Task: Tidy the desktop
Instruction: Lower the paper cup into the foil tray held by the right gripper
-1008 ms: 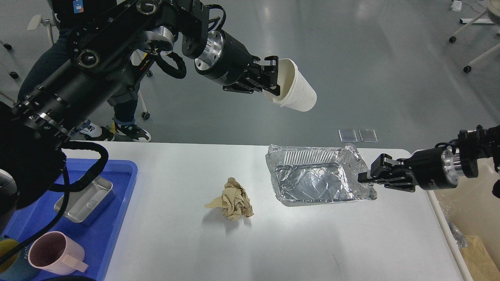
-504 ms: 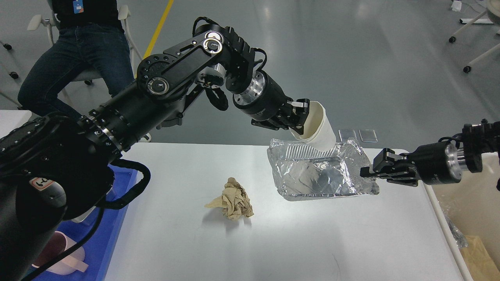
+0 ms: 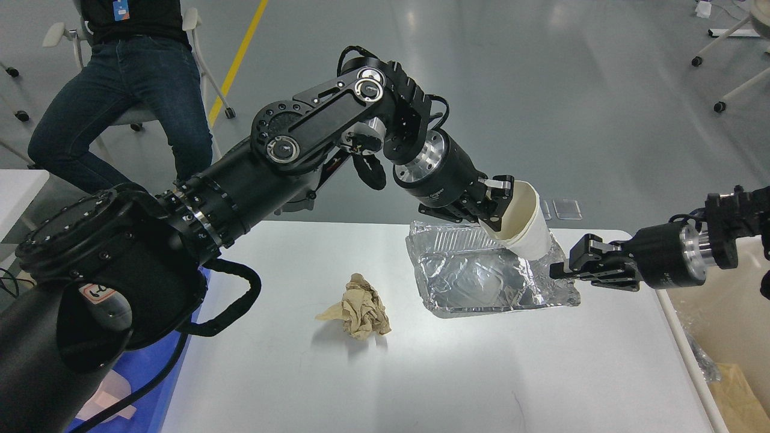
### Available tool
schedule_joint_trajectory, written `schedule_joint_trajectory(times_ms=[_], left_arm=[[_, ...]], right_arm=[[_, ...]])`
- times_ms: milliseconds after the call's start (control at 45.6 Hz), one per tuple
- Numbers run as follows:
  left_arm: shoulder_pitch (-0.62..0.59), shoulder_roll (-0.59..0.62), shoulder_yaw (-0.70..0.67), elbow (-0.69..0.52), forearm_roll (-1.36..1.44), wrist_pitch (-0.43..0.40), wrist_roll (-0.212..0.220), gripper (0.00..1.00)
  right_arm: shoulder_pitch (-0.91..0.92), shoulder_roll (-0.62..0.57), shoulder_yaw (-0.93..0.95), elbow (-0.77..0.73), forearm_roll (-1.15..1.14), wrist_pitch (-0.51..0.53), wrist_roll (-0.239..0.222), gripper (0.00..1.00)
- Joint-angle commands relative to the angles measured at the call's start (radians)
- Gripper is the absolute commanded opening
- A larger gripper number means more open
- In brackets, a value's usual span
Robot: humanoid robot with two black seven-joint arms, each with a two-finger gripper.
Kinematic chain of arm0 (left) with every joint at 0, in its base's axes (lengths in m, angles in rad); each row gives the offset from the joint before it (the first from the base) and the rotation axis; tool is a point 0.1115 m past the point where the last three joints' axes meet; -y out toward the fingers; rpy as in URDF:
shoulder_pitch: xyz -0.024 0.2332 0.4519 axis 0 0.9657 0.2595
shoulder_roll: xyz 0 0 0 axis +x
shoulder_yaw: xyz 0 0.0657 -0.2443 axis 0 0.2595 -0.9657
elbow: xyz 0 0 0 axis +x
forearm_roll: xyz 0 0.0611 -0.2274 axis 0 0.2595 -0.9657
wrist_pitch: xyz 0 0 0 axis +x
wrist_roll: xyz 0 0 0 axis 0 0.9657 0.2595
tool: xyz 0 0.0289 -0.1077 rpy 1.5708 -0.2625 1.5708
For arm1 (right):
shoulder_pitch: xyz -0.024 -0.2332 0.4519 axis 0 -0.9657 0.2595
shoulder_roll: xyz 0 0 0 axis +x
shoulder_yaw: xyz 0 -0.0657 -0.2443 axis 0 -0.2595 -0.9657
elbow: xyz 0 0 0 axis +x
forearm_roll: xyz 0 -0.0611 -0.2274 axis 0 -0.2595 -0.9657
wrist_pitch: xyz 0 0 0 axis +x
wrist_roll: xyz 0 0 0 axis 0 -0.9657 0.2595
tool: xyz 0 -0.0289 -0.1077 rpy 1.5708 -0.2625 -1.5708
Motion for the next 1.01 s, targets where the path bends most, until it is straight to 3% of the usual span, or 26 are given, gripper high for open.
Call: schedule_joint_trajectory(times_ms=[0, 197, 373, 723, 986], left_arm=[[0.017, -0.005, 0.022, 0.0, -0.001, 0.0, -0.001, 0.07], [0.036, -0.005, 0.043, -0.008, -0.001, 0.0, -0.002, 0.13], [0.043, -0.003, 0.043, -0.006, -0.001, 0.0, -0.011, 0.3], [0.046, 0.002, 0.028, -0.006, -0.003, 0.0, -0.019, 0.8], [0.034, 0.021, -0.022, -0.008, -0.012, 0.0, -0.019, 0.92]], right_arm=[[0.0, -0.012, 0.0, 0.003, 0.0, 0.0, -0.001, 0.0], [0.0, -0.016, 0.001, 0.005, 0.0, 0.0, -0.001, 0.0], [0.0, -0.03, 0.001, 0.006, 0.0, 0.0, -0.001, 0.0], [-0.002, -0.067, 0.001, 0.022, 0.0, 0.0, 0.0, 0.0], [-0.002, -0.082, 0.001, 0.028, 0.0, 0.0, 0.0, 0.0]])
